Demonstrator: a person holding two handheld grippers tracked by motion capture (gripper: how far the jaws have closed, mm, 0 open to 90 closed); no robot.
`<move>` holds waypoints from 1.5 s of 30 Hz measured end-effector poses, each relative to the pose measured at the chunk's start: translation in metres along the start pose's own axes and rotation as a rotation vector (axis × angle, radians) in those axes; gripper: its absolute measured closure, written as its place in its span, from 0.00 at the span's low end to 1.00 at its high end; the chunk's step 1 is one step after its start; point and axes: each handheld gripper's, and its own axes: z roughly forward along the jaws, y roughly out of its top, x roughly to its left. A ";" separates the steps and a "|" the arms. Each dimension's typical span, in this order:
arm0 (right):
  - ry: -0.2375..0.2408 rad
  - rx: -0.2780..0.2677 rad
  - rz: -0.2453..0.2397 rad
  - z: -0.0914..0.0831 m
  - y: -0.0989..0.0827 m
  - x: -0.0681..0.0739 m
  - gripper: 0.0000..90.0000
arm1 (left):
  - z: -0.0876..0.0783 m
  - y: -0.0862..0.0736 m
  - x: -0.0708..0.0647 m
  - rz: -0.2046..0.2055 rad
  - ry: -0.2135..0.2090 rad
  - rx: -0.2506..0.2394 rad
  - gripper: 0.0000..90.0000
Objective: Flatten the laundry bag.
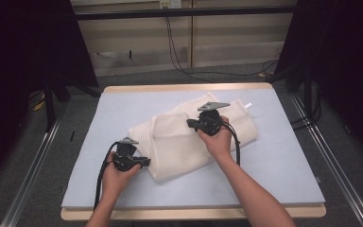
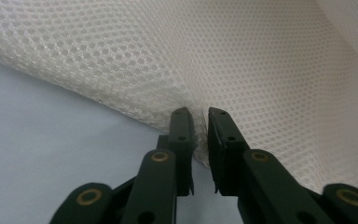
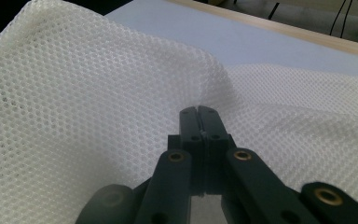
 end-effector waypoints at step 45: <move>0.080 0.015 -0.059 -0.057 -0.085 0.024 1.00 | 0.000 0.037 0.056 -0.157 0.129 -0.154 0.71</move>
